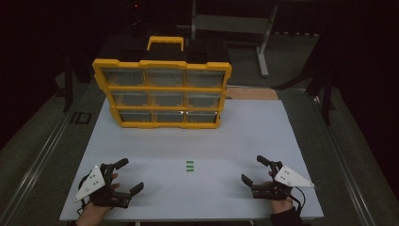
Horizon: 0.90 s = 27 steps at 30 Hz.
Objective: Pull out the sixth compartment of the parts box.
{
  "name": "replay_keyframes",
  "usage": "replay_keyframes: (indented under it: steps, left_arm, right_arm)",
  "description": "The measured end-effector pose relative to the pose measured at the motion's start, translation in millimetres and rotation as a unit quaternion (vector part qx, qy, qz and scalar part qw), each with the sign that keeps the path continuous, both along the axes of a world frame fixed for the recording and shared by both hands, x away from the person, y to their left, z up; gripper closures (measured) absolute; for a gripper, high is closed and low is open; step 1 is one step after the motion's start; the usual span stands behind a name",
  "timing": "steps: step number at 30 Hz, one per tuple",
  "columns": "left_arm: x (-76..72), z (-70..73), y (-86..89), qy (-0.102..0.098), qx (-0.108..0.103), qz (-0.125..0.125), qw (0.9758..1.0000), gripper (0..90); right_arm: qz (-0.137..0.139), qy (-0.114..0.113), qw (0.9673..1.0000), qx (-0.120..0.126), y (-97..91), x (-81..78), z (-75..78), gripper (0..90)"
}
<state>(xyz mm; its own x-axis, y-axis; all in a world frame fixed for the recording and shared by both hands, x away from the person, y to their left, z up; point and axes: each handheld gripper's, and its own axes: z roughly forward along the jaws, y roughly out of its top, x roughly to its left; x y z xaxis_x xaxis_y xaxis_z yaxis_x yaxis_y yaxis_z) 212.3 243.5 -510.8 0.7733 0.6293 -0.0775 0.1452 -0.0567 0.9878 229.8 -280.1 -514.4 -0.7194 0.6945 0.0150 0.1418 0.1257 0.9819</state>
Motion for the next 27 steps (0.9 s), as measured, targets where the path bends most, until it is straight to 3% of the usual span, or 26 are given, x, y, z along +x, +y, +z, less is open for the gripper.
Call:
replay_keyframes:
  steps: [19,23,27]
  left_arm:
    - [-0.7,1.2,0.9,-0.004,-0.012,0.006,0.9999,0.5]
    - [-0.7,0.9,1.7,-0.004,-0.024,0.003,0.9997,0.5]
    - [-1.2,0.7,1.1,-0.008,-0.023,0.000,0.9997,0.6]
  right_arm:
    - [-0.011,0.011,0.9999,-0.005,0.0,0.6,5.5,9.7]
    - [-0.009,0.014,0.9998,-0.008,2.2,-1.2,11.9,9.6]
    - [0.000,0.013,0.9998,-0.012,4.1,-1.8,20.8,9.6]
